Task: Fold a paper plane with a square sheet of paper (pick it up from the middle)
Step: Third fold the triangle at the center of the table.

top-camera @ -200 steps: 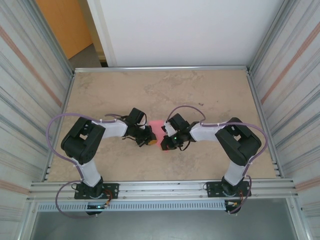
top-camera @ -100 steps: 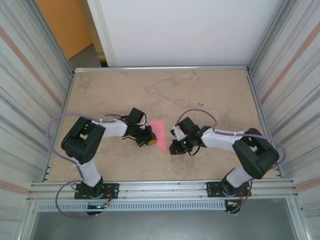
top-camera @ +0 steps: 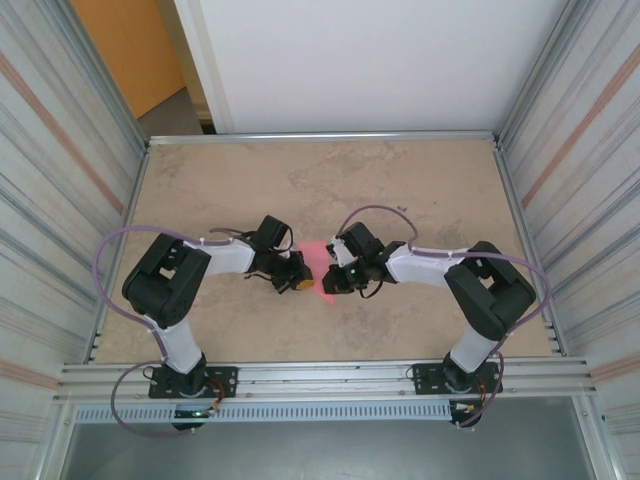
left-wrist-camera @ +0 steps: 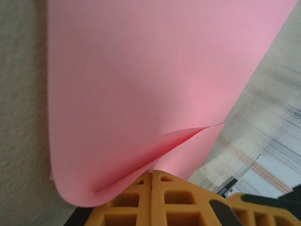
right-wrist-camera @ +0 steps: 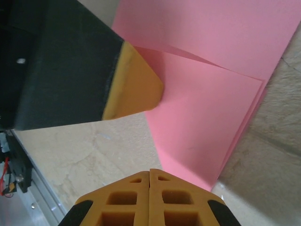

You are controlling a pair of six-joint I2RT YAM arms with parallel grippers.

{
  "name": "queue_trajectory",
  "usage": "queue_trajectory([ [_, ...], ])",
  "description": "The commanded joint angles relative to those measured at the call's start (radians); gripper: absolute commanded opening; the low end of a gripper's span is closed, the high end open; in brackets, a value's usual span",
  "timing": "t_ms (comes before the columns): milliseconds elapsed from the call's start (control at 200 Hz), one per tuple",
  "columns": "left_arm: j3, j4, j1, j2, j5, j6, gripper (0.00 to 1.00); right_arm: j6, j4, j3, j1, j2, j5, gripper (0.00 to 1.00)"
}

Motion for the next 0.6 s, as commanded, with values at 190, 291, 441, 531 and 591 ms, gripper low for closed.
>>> queue_trajectory([
  [190,-0.036,0.045,0.007,-0.01,-0.053,0.022,0.08,-0.02,-0.07,0.007,0.021,0.072,0.055,0.02],
  [291,-0.041,0.131,-0.004,-0.055,-0.037,0.057,0.08,-0.025,-0.096,0.0,0.024,0.084,0.081,0.01],
  [441,-0.092,0.237,-0.029,-0.101,-0.058,0.091,0.1,-0.02,-0.112,-0.002,0.023,0.091,0.094,0.01],
  [531,-0.14,0.326,-0.042,-0.099,-0.064,0.081,0.1,-0.017,-0.122,0.001,0.023,0.099,0.094,0.0],
  [591,-0.172,0.377,-0.048,-0.092,-0.07,0.073,0.1,-0.013,-0.127,0.002,0.022,0.105,0.096,0.0],
])
